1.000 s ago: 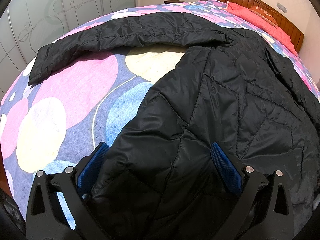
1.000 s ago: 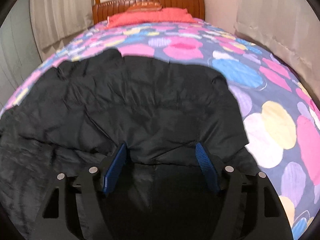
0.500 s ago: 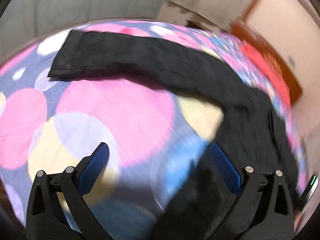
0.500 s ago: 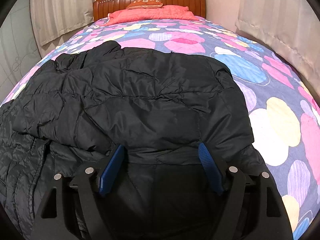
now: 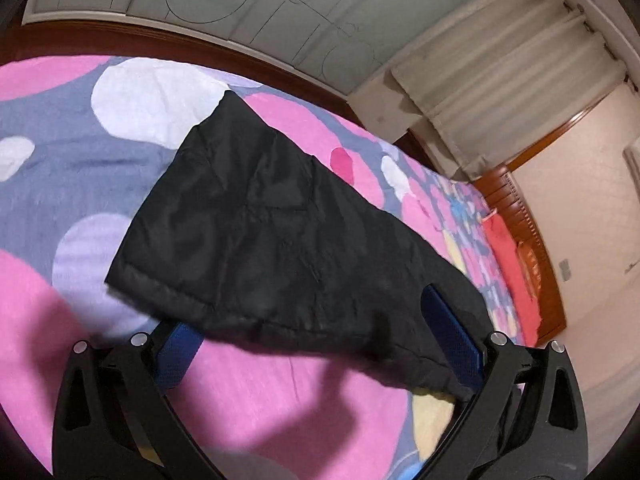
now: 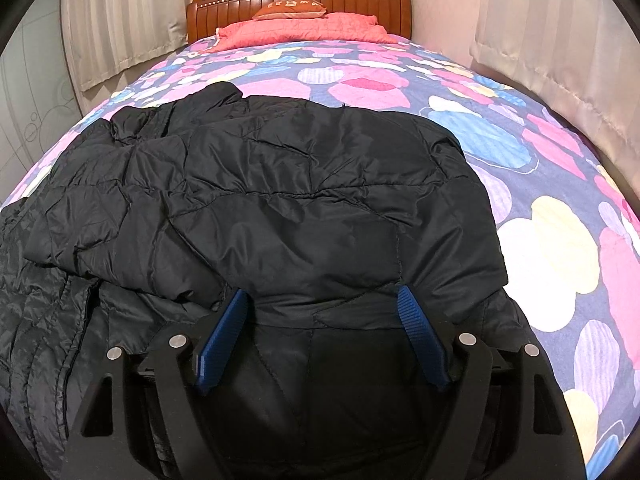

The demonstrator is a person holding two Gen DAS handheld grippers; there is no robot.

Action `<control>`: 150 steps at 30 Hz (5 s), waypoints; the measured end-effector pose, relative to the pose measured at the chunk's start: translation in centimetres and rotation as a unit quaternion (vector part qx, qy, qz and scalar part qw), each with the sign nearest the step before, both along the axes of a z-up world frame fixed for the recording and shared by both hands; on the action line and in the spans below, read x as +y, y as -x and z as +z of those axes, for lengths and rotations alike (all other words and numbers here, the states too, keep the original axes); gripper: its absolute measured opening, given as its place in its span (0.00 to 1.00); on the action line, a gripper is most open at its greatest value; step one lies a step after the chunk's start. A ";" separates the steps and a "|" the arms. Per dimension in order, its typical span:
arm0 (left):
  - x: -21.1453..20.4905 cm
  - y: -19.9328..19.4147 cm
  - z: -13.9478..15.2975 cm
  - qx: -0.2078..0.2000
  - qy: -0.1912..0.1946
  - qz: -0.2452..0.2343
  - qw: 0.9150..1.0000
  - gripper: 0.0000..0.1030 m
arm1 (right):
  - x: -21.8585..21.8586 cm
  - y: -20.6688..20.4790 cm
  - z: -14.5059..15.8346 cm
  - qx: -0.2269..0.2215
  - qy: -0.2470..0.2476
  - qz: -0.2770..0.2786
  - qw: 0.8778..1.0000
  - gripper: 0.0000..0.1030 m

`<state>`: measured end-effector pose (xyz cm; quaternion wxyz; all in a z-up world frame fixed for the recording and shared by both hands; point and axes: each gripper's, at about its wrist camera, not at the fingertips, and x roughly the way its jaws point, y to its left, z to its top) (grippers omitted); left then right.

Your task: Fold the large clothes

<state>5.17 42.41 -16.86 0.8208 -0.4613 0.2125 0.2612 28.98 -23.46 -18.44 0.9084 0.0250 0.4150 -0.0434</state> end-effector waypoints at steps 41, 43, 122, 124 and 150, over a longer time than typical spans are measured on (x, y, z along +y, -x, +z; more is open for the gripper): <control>-38.0 -19.5 8.3 0.046 -0.358 -0.344 0.867 0.08 | -0.7 0.1 0.2 -0.010 -0.016 0.001 1.000 0.75; -40.2 -20.2 7.2 0.057 -0.364 -0.367 0.854 0.08 | -0.7 0.1 0.2 -0.011 -0.017 0.001 1.000 0.75; -29.8 -29.2 4.0 0.169 -0.304 -0.347 0.871 0.75 | 6.1 -9.7 4.3 -0.010 -0.077 0.069 0.995 0.26; -30.0 -30.5 2.4 0.195 -0.306 -0.357 0.861 0.77 | 7.0 -10.6 2.6 0.016 -0.055 0.074 0.996 0.27; -35.9 -28.8 3.9 0.140 -0.311 -0.406 0.848 0.73 | 8.7 -7.1 4.8 -0.022 0.006 0.087 0.996 0.45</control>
